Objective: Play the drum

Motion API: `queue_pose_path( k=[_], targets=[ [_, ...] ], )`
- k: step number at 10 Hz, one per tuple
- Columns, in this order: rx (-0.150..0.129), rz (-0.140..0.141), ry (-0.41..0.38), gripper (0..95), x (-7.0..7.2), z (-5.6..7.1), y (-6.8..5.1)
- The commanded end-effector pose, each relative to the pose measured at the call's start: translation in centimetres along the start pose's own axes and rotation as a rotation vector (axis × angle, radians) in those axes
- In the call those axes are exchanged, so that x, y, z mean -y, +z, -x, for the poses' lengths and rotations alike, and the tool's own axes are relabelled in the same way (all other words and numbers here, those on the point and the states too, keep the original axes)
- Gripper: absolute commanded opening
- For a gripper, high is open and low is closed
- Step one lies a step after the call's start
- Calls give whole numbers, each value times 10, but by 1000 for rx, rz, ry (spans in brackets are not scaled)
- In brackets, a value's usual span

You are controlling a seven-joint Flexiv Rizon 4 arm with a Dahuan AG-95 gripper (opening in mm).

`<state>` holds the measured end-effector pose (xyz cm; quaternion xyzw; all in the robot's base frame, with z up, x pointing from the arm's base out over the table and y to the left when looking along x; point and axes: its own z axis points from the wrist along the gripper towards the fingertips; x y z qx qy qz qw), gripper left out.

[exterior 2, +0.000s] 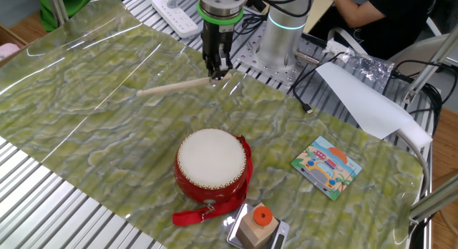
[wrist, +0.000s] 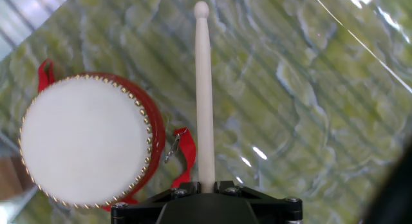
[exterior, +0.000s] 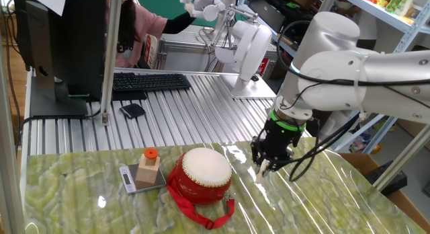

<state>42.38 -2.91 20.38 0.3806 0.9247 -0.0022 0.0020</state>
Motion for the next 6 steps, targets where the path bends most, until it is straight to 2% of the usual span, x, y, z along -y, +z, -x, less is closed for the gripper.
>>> queue_pose_path(
  k=[1, 3, 5, 6],
  targets=[
    [-2, 11, 67, 0, 1, -1, 0],
    [-16, 21, 77, 0, 1, 0, 1],
    [-9, 14, 76, 0, 3, 2, 2],
    [4, 1, 65, 0, 5, 2, 3]
  ],
)
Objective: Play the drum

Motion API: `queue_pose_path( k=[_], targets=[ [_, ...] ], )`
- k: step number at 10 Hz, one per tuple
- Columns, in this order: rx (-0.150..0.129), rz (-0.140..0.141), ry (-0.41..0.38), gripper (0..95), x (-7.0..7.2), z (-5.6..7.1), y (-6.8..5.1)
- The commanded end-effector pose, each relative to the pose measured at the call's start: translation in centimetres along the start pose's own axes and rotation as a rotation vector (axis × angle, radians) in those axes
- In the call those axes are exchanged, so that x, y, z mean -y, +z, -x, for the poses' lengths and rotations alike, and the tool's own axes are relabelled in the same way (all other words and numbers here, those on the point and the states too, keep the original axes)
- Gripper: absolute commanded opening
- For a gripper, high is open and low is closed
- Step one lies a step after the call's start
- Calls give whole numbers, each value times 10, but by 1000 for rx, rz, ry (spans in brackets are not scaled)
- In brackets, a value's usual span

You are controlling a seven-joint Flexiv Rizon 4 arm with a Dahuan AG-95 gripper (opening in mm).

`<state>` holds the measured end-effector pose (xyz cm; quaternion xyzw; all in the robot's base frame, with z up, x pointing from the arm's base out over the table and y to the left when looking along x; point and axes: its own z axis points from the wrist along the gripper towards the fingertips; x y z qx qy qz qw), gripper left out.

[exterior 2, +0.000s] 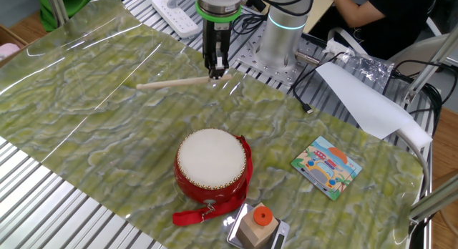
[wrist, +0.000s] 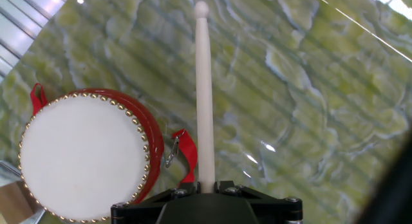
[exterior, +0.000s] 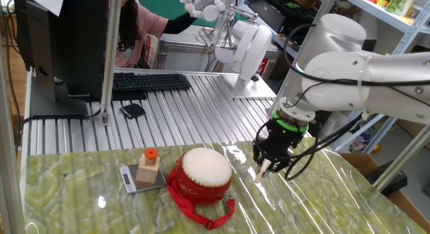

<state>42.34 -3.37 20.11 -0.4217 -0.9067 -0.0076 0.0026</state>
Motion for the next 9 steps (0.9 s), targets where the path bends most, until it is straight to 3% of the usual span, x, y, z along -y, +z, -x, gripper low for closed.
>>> queue_pose_path(
  k=[1, 2, 3, 5, 7, 9],
  targets=[
    [11, -3, -52, 0, 1, 0, 1],
    [2, 2, 5, 0, 1, 0, 1],
    [15, -3, -27, 0, 1, 0, 1],
    [15, -2, -70, 0, 1, 0, 1],
    [7, -12, -175, 0, 1, 0, 1],
    [1, -7, -180, 0, 1, 0, 1]
  ],
)
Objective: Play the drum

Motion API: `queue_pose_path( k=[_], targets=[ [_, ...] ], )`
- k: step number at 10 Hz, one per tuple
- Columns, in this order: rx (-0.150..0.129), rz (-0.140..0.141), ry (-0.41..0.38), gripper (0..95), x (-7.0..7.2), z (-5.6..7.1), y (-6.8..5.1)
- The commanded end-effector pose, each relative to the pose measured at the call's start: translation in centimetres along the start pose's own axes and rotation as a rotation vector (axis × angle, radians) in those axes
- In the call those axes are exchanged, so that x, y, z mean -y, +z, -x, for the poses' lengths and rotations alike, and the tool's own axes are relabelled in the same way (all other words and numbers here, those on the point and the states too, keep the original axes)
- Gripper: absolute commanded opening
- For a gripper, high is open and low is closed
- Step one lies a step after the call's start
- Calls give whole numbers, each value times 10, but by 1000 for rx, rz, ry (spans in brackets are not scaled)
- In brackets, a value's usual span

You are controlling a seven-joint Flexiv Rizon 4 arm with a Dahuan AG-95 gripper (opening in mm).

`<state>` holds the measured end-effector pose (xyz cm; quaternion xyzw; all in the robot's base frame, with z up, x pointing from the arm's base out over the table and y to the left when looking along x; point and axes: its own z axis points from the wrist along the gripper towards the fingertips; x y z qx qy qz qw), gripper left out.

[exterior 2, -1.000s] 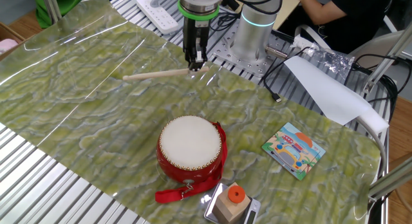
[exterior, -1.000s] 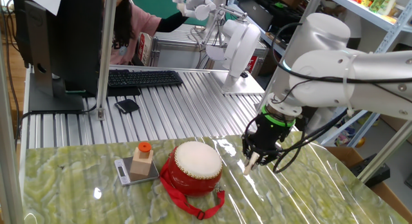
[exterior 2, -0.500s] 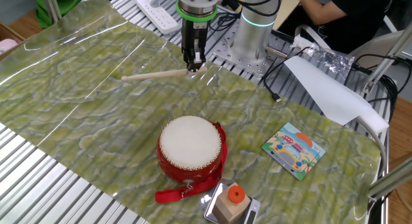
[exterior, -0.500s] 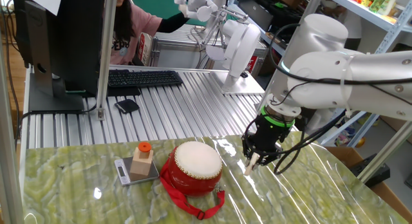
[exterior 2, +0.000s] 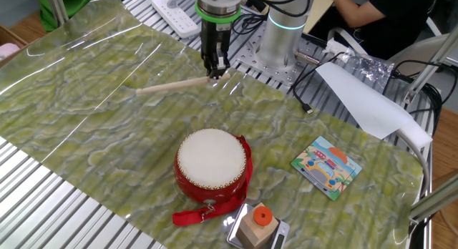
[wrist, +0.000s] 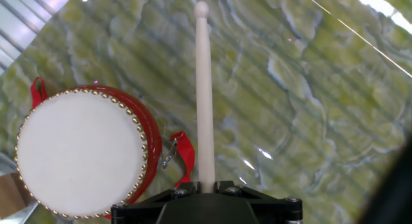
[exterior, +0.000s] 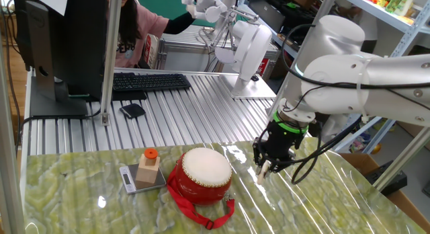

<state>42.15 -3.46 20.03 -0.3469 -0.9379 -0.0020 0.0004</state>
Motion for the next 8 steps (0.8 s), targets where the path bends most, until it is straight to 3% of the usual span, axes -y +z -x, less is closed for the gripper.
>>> queue_pose_path(
  k=[1, 6, 8],
  targets=[
    [-7, 3, -13, 0, -1, 0, 0],
    [55, -53, 52, 0, -1, 0, 0],
    [45, -49, 42, 0, -1, 0, 0]
  ],
)
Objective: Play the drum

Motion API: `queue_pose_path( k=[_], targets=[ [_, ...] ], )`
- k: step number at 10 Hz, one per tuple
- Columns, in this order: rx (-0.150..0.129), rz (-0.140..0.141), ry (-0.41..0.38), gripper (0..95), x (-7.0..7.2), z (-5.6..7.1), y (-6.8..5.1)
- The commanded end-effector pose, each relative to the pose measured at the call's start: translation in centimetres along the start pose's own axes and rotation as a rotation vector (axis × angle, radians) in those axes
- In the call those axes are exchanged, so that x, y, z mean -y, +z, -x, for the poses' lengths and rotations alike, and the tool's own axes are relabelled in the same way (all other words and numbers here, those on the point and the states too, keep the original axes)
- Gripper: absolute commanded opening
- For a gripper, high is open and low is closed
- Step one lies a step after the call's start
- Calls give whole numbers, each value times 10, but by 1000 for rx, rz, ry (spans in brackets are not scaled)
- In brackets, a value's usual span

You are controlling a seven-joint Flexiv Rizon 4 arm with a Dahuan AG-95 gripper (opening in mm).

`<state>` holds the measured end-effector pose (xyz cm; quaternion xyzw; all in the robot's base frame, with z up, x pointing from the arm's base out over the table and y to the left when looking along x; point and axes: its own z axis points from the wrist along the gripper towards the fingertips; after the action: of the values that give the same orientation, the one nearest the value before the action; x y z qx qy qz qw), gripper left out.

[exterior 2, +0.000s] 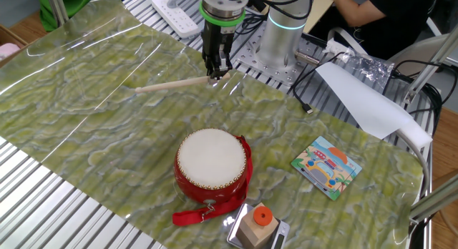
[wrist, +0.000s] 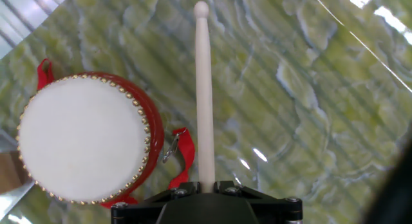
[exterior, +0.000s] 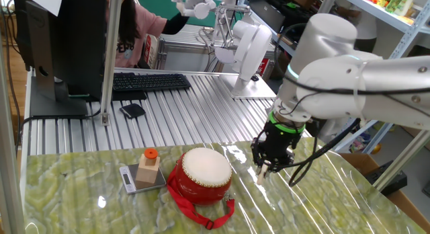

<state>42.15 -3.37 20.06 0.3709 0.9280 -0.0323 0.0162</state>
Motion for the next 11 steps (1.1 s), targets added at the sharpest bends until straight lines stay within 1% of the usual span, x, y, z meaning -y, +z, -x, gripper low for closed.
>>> queue_pose_path(
  k=[1, 3, 4, 5, 7, 10, 11],
  targets=[
    [-23, 9, -8, 0, 0, 1, 0],
    [-34, 13, -31, 0, 0, 1, 0],
    [-54, 20, -22, 0, 0, 1, 0],
    [-67, 29, -16, 0, 0, 1, 0],
    [-63, 21, -28, 0, 0, 1, 0],
    [-78, 17, -52, 0, 0, 1, 0],
    [-78, 16, -57, 0, 0, 1, 0]
  ],
)
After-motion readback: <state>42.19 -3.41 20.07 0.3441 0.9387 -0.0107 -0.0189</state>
